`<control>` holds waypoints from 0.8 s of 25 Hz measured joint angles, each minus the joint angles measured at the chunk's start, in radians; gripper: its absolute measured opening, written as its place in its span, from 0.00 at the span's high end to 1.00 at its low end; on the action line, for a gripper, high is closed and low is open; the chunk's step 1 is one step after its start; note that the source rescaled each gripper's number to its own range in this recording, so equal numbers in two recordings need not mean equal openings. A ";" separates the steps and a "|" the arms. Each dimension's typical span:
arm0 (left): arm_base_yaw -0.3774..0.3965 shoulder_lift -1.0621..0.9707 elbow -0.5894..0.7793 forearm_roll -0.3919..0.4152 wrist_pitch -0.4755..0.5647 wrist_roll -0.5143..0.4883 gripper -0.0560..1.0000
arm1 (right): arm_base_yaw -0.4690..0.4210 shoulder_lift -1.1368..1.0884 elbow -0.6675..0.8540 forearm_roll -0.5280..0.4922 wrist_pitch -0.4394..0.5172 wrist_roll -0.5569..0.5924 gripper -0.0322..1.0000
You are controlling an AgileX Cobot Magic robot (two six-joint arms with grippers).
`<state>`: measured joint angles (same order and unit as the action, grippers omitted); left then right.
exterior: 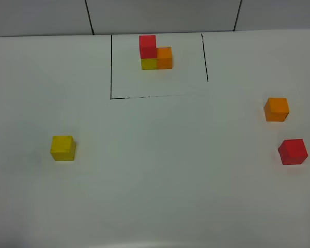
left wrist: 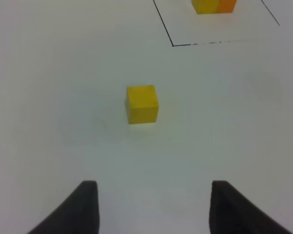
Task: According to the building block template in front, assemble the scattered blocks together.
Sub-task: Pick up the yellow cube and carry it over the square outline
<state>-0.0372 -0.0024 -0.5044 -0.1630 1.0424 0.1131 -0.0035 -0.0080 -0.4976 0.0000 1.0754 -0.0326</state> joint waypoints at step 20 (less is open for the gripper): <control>0.000 0.000 0.000 0.000 0.000 0.000 0.82 | 0.000 0.000 0.000 0.005 0.000 0.000 0.25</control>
<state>-0.0372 -0.0024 -0.5044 -0.1630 1.0424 0.1131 -0.0035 -0.0080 -0.4976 0.0053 1.0754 -0.0328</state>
